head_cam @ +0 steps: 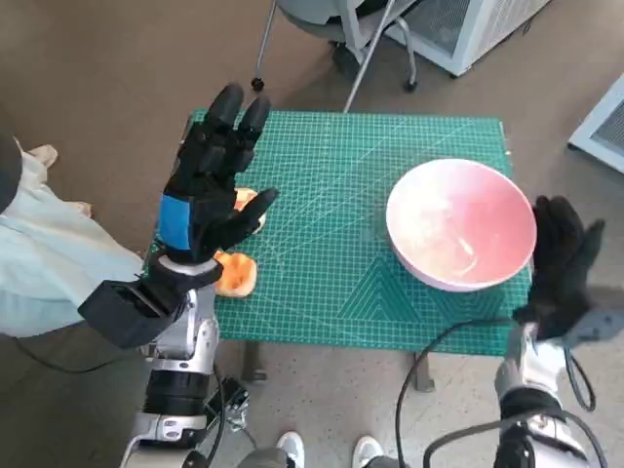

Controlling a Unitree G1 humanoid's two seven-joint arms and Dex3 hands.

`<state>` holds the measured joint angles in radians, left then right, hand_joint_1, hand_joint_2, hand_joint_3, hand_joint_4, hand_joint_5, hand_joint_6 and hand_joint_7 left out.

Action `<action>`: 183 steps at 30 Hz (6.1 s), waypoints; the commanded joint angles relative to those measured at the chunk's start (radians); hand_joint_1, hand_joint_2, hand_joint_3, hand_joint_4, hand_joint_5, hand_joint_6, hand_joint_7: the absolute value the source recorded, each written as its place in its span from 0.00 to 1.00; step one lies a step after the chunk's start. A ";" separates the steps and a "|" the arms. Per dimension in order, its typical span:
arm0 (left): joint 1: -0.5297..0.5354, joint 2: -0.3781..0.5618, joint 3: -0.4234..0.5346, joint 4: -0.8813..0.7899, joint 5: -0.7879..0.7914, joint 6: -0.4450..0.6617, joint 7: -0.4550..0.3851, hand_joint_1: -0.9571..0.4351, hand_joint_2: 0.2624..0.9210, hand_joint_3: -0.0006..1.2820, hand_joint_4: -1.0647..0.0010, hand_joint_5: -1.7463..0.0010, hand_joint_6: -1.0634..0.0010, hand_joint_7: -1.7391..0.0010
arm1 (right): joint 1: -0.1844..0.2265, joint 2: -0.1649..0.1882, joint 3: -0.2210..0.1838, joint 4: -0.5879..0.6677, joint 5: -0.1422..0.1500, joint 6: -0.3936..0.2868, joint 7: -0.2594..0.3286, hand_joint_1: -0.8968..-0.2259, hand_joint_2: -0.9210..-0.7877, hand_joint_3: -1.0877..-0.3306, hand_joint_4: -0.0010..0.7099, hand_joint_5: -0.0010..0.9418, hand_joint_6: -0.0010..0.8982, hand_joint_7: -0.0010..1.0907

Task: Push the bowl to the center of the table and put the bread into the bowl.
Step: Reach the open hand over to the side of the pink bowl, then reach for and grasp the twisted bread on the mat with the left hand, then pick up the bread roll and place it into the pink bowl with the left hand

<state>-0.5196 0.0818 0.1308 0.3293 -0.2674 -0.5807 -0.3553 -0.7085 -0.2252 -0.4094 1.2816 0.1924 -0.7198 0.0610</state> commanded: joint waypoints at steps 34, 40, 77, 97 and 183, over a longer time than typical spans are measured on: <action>0.131 0.058 0.025 -0.155 0.037 0.012 0.064 0.40 1.00 0.15 0.69 1.00 0.71 0.95 | -0.239 0.190 -0.098 0.057 0.075 0.276 -0.012 0.62 0.00 0.35 0.41 0.01 0.13 0.64; 0.148 0.069 0.027 -0.176 0.043 0.028 0.072 0.40 1.00 0.15 0.69 1.00 0.71 0.95 | -0.257 0.197 -0.085 0.059 0.060 0.308 -0.039 0.60 0.00 0.34 0.44 0.02 0.13 0.70; 0.242 0.695 -0.064 -0.313 0.429 0.397 -0.246 0.46 0.82 0.00 0.76 1.00 0.66 0.95 | -0.240 0.098 0.071 -0.174 0.046 -0.275 0.401 0.56 0.00 0.45 0.52 0.03 0.17 0.60; 0.109 0.695 -0.291 -0.163 0.643 0.445 -0.299 0.50 0.75 0.00 0.75 1.00 0.63 0.98 | -0.154 0.116 0.182 -0.355 0.087 -0.389 0.518 0.46 0.00 0.54 0.51 0.00 0.11 0.74; -0.469 0.302 -0.428 0.252 0.693 0.184 0.008 0.69 1.00 0.05 0.37 0.28 0.37 0.39 | -0.070 0.138 0.225 -0.440 0.128 -0.366 0.474 0.49 0.00 0.51 0.51 0.00 0.06 0.77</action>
<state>-0.9434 0.4034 -0.2729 0.5058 0.3989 -0.3856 -0.3623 -0.8074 -0.0922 -0.1874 0.8451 0.3123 -1.0985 0.5327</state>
